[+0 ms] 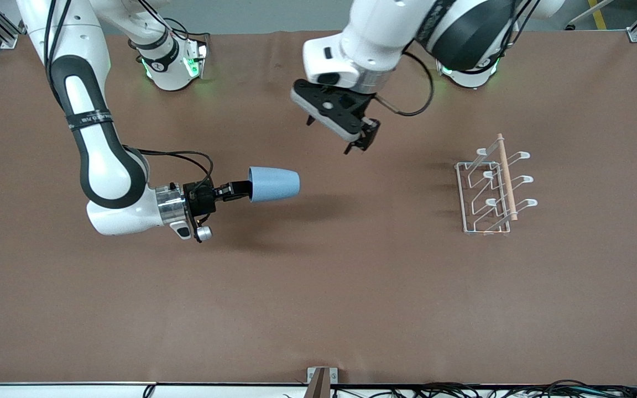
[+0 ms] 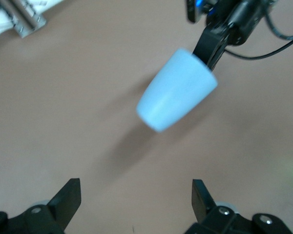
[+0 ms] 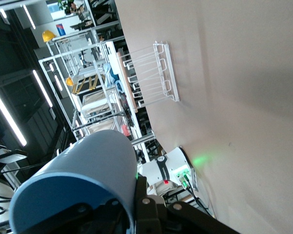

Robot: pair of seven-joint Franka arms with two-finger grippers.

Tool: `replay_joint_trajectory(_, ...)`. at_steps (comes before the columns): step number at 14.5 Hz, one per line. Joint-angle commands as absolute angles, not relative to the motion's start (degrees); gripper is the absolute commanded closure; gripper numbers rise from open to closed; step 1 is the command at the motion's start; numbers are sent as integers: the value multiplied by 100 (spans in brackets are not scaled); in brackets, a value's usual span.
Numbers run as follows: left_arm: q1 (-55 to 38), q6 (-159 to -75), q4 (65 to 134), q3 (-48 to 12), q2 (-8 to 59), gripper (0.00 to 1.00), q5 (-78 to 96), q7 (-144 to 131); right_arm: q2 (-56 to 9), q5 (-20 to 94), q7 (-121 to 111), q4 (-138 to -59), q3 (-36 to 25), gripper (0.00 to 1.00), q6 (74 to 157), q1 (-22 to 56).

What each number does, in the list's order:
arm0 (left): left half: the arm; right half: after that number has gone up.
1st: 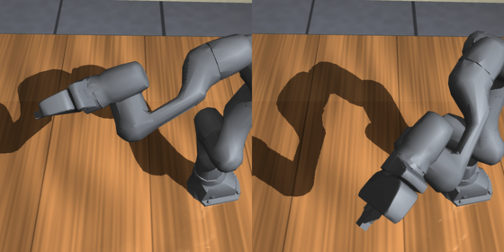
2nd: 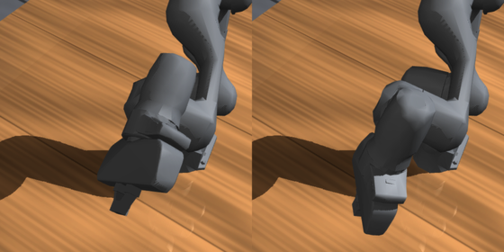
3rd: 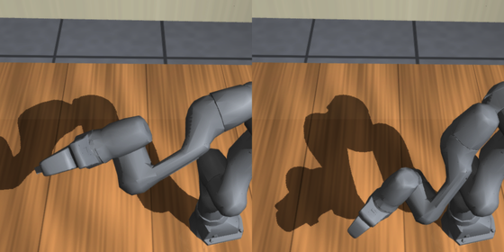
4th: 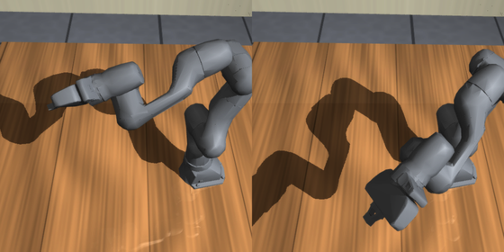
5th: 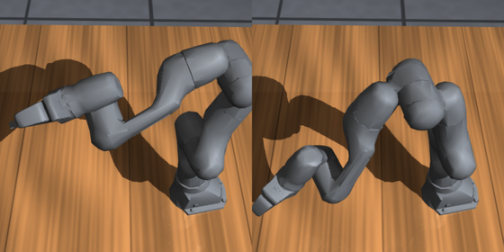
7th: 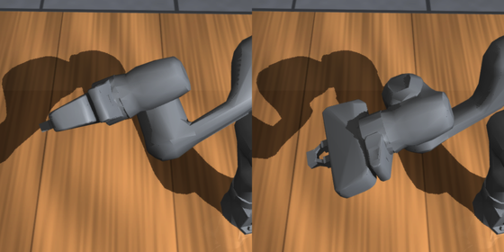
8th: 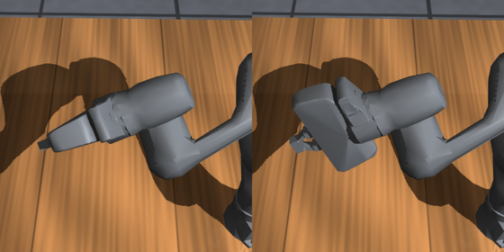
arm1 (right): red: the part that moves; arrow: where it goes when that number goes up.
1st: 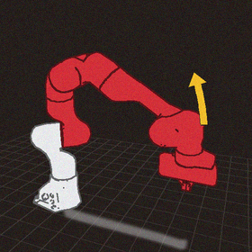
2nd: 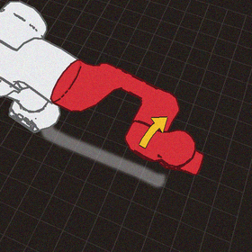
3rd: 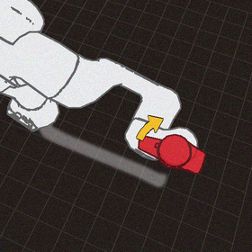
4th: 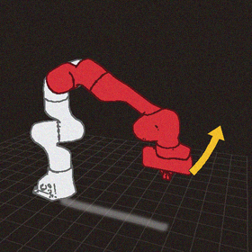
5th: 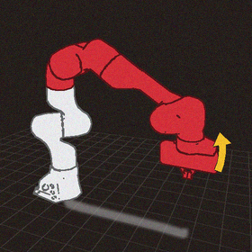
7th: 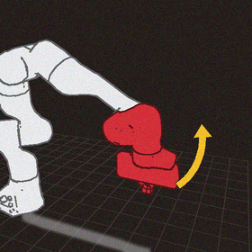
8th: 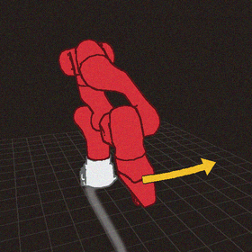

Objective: Hang cup on cup holder
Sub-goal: 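Hold the cup with the right gripper while the left gripper grasps it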

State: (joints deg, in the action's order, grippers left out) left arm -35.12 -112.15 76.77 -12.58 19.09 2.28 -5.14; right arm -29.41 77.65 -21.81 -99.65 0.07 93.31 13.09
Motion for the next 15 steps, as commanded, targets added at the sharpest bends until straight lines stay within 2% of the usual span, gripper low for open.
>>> replay_joint_trajectory(1, -3761, -11731, 7418, -1222, 2363, 0, -166, -142, -2971, 7928, -2294, -9949, -18, 97, 9088, 1274)
replay_joint_trajectory(3, -3779, -12162, 7409, -1239, 2574, 0, -229, 183, -2979, 7928, -2285, -9940, -18, 97, 9062, 1274)
replay_joint_trajectory(15, -4078, -12340, 7392, -1257, 2988, 2, -220, 1054, -3023, 7945, -2268, -9932, -18, 97, 8780, 1283)
